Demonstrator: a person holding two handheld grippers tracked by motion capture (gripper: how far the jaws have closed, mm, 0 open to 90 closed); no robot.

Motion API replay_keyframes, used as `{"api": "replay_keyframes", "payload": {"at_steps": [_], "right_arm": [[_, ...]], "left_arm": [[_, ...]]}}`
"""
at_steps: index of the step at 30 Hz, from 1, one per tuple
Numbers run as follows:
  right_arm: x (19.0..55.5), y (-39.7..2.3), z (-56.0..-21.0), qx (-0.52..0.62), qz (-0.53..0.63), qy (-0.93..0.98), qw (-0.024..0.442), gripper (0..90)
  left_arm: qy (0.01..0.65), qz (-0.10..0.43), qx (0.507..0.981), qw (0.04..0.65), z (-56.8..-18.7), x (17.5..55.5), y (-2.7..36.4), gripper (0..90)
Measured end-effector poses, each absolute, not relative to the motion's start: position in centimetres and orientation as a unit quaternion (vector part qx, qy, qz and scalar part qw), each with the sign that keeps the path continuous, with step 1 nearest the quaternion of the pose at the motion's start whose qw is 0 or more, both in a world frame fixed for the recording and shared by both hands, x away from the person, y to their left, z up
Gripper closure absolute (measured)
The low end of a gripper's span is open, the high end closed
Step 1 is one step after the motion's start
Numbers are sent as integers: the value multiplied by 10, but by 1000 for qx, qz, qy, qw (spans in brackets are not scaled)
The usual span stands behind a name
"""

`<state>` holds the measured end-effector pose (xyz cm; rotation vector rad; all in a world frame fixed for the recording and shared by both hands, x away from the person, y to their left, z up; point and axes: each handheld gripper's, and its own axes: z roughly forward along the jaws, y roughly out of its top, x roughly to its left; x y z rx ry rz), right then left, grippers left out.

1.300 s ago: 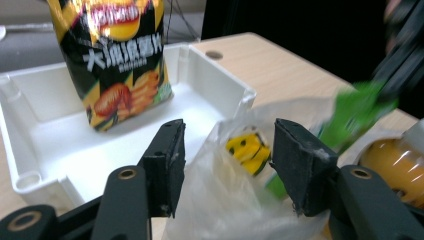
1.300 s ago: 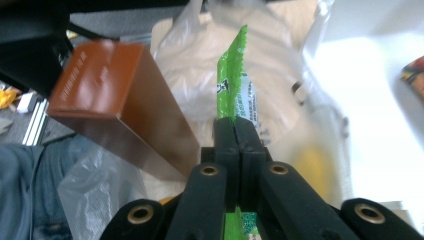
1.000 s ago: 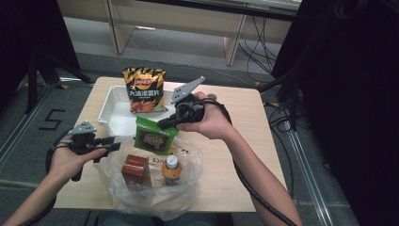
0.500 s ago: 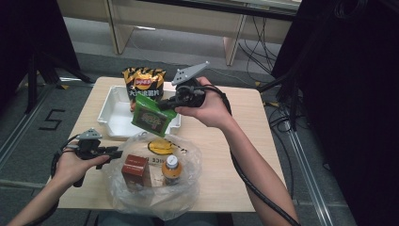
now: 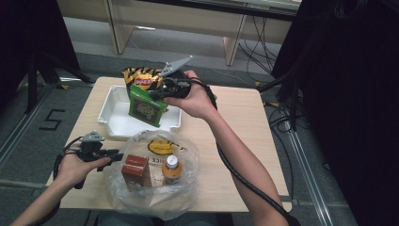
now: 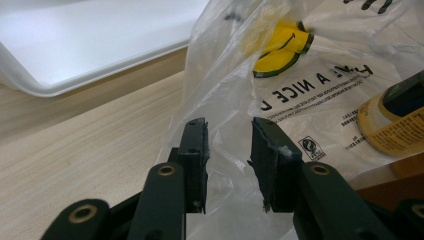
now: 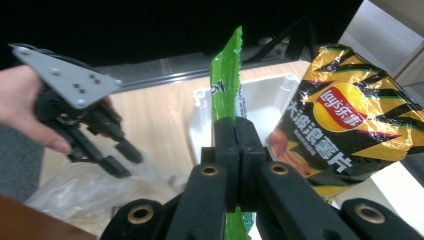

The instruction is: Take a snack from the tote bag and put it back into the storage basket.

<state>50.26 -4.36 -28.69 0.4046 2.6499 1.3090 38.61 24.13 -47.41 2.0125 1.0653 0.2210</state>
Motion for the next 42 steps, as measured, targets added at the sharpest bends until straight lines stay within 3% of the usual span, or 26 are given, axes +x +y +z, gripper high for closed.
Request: {"api": "replay_keyframes", "payload": {"at_steps": [19,42], "right_arm": [[550,-14,-322,151,407,895,97,900],[576,13,-358,157,380,905,111,900]], "left_arm": [[434,96,784,434,-474,383,239,667],[432,97,789,426,-475,382,241,656]]}}
